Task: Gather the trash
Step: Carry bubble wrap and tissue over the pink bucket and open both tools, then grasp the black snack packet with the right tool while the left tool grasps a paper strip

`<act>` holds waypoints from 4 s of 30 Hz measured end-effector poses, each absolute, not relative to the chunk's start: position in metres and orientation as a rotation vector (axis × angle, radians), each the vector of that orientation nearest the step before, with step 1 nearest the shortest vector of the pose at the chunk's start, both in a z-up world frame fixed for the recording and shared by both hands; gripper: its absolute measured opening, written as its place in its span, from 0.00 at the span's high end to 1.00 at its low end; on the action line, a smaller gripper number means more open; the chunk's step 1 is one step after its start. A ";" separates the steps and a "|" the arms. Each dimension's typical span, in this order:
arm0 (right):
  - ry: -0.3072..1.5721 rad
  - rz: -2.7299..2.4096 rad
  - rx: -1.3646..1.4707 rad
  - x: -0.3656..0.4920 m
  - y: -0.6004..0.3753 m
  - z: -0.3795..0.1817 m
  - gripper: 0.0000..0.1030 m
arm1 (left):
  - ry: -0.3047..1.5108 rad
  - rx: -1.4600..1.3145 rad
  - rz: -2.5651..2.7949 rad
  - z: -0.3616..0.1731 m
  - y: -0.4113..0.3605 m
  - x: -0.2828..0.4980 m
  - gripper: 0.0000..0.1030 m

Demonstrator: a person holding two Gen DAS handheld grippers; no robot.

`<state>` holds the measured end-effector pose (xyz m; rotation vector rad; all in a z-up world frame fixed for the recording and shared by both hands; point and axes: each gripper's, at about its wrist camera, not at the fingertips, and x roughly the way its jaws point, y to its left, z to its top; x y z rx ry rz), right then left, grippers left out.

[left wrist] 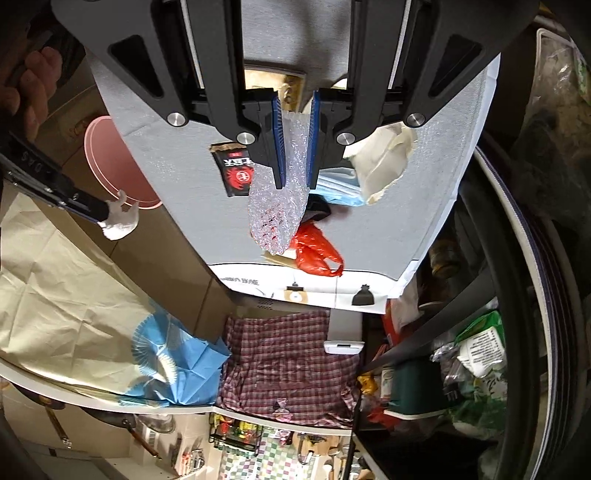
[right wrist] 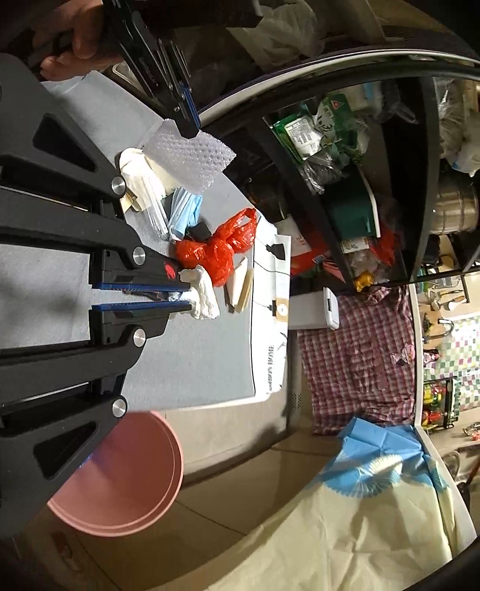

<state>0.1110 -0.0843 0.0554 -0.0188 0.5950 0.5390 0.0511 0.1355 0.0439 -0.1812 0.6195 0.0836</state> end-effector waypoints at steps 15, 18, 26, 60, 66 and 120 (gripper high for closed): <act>0.558 0.482 -0.056 0.089 -0.145 0.063 0.95 | 0.618 -0.160 0.035 0.044 0.112 0.046 0.89; 0.554 0.463 -0.052 0.090 -0.157 0.061 0.95 | 0.624 -0.156 0.030 0.042 0.109 0.047 0.89; 0.558 0.420 -0.029 0.097 -0.177 0.046 0.95 | 0.638 -0.141 0.011 0.036 0.094 0.050 0.89; 0.571 0.201 0.094 0.146 -0.264 0.025 0.95 | 0.640 -0.107 -0.227 0.058 -0.047 0.133 0.89; 0.583 0.190 0.108 0.153 -0.269 0.019 0.95 | 0.667 -0.093 -0.258 0.048 -0.070 0.157 0.89; 0.678 0.112 0.094 0.187 -0.269 -0.009 0.60 | 0.749 -0.103 -0.313 0.016 -0.076 0.177 0.68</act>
